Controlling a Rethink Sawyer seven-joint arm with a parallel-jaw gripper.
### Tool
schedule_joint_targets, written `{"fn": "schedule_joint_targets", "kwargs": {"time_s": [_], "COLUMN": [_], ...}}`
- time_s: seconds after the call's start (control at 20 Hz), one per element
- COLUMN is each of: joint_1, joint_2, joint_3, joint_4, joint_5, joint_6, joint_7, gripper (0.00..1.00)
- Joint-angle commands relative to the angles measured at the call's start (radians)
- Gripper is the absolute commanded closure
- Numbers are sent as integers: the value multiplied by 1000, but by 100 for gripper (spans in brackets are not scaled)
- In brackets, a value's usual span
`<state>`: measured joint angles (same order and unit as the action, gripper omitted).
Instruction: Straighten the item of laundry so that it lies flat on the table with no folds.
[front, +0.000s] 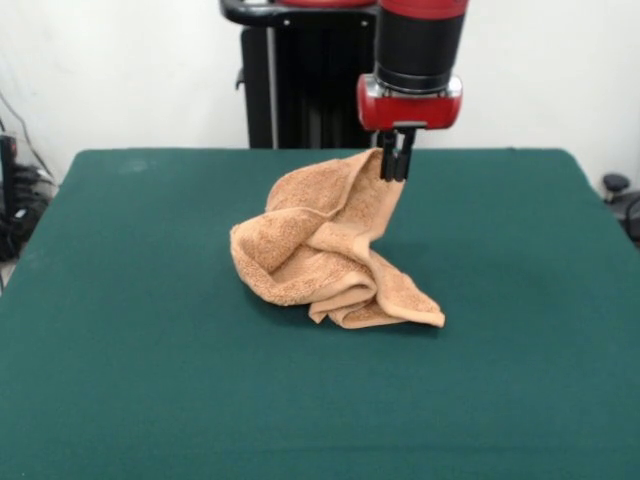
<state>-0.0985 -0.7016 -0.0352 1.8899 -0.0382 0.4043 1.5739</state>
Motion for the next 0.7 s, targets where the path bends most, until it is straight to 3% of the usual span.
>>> {"fn": "schedule_joint_targets", "kwargs": {"time_s": [0.05,0.55,0.6,0.7], "joint_1": [29,33,34,36], "joint_2": [44,47,48,48], "joint_3": [67,70,68,66], "joint_4": [53,55,55,55], "joint_5": [-42,-41,-42,-41], "joint_6": [-46,-72,-77,-83], "joint_7": [119,128,131,136], "gripper": [100,100,0,0]}}
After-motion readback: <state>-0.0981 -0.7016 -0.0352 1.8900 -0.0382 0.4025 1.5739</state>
